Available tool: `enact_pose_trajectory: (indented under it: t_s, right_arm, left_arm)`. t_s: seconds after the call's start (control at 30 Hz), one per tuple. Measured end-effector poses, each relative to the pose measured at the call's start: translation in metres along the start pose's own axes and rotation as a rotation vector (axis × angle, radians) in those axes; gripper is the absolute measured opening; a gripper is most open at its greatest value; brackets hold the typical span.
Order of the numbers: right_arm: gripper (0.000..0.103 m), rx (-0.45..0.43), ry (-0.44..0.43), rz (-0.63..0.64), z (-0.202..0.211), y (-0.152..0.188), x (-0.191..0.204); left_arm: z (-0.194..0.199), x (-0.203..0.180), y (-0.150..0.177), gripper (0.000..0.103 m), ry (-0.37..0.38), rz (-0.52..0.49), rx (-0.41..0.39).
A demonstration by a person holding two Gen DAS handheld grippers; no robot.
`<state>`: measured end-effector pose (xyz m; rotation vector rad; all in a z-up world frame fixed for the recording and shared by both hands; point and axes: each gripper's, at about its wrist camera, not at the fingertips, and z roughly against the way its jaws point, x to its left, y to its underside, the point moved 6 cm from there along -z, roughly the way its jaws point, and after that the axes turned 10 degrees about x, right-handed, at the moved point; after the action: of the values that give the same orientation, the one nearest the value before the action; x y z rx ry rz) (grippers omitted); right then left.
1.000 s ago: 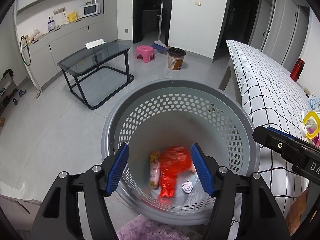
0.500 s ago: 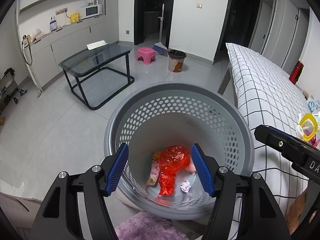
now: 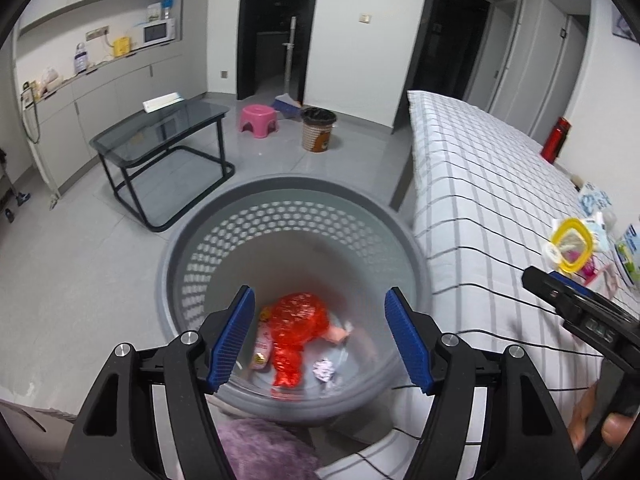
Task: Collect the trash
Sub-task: 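Move both tools back over the bed toward the remaining items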
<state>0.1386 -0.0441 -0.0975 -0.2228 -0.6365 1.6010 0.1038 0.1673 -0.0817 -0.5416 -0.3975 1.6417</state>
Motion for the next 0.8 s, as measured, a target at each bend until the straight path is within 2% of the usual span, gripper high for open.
enact_pose_trajectory:
  t_s: [0.27,0.47,0.8]
  right_arm:
    - [0.062,0.034,0.051,-0.077,-0.006,-0.008,-0.037]
    - [0.062,0.037,0.059,-0.096,0.007,0.006,-0.053]
    - [0.062,0.015,0.075,-0.168,0.053,0.050,-0.109]
  left_arm:
    - [0.008,-0.046,0.006,0.067,0.023,-0.074,0.002]
    - [0.016,-0.075,0.006,0.068,0.035,-0.112,-0.009]
    - [0.018,-0.131,0.016,0.069,0.076,-0.180,0.007]
